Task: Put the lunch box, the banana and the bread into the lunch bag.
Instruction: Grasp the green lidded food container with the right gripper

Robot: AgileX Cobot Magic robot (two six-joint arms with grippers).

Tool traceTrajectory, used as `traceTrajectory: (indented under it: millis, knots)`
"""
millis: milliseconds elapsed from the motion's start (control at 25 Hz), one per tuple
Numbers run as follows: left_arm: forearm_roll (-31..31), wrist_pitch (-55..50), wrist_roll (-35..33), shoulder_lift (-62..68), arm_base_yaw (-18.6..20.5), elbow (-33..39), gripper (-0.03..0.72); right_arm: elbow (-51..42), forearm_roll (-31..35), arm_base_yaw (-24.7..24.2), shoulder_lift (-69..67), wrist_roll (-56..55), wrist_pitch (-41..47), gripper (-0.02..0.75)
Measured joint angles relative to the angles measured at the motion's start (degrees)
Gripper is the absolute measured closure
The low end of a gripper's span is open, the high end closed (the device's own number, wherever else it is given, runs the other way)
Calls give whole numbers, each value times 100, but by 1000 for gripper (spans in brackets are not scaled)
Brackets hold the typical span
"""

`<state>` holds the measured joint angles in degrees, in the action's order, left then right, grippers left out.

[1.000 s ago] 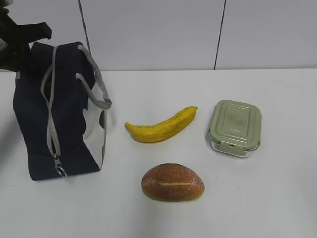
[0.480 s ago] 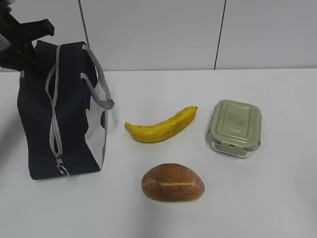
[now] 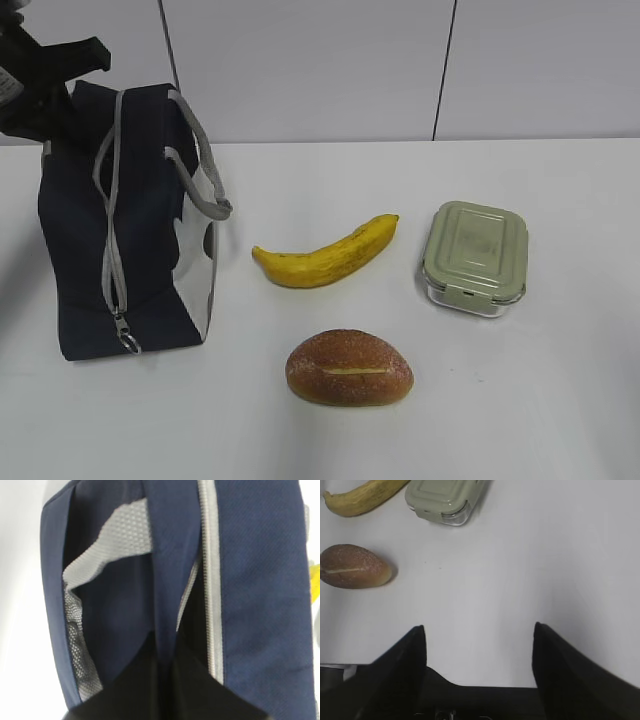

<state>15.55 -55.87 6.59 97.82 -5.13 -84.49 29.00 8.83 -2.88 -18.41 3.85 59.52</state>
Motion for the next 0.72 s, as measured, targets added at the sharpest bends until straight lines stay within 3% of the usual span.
traceTrajectory:
  millis: [360, 720]
  knots:
    - [-39, 0, -5, 0, 0, 0, 687, 0, 689, 23, -2238, 90, -1780, 247]
    - [-39, 5, -5, 0, 0, 0, 687, 51, 3574, -131, -4442, 2723, -2544, 247]
